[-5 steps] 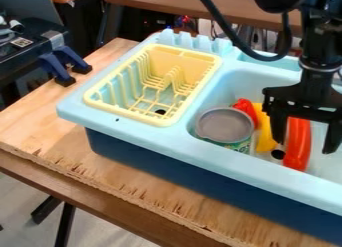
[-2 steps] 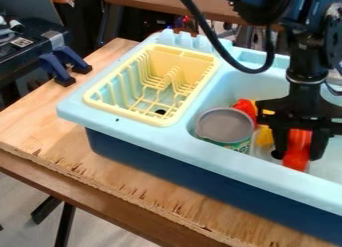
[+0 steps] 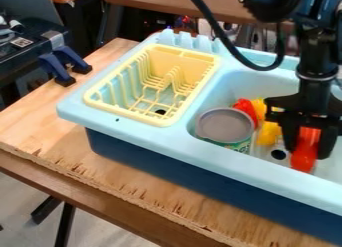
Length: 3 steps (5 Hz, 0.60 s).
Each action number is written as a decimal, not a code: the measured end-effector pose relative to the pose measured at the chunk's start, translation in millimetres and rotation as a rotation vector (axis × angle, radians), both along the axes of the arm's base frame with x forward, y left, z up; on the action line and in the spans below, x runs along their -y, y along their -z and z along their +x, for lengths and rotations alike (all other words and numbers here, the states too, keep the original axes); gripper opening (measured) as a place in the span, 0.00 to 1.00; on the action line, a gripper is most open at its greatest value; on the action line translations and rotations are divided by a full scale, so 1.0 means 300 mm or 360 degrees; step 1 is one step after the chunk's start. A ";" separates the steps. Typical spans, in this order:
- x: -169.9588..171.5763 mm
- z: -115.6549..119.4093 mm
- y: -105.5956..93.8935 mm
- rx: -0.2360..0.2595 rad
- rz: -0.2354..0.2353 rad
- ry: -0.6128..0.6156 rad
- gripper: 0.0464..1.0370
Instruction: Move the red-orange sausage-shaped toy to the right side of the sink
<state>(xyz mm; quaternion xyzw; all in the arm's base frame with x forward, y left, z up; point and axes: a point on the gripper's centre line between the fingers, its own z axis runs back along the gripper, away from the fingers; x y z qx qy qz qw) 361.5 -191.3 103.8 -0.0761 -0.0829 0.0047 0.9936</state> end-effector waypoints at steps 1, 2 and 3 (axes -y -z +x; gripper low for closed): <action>0.032 0.002 -0.047 0.0044 0.0038 0.0060 0.50; 0.078 0.001 -0.020 -0.0037 0.0012 0.0056 0.50; 0.118 0.004 0.014 -0.0088 -0.0048 0.0085 0.50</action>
